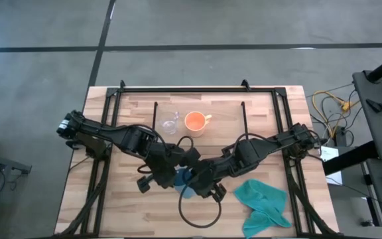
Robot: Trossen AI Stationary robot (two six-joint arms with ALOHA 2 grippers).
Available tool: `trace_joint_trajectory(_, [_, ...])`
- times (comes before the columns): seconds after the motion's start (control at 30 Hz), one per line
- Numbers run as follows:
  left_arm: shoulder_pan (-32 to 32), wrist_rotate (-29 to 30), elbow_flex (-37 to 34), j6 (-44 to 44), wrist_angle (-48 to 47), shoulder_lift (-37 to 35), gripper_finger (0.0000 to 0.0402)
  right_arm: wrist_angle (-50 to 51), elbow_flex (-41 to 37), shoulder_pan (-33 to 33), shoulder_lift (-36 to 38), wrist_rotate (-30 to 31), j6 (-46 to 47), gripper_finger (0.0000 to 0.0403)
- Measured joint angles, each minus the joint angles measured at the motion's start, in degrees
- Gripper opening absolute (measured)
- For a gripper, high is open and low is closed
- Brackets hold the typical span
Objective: Stack small to large cups/mugs on shelf
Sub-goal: Put the blue cup on the shelf
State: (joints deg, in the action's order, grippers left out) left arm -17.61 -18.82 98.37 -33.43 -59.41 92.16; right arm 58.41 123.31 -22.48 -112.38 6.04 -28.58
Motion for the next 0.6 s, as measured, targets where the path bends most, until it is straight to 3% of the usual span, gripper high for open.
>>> trace_joint_trajectory(0.6, [0.0, 0.0, -0.2, 0.0, 0.5, -0.1, 0.0000, -1.2, 0.0, 0.2, 0.0, 0.4, -0.6, 0.0047])
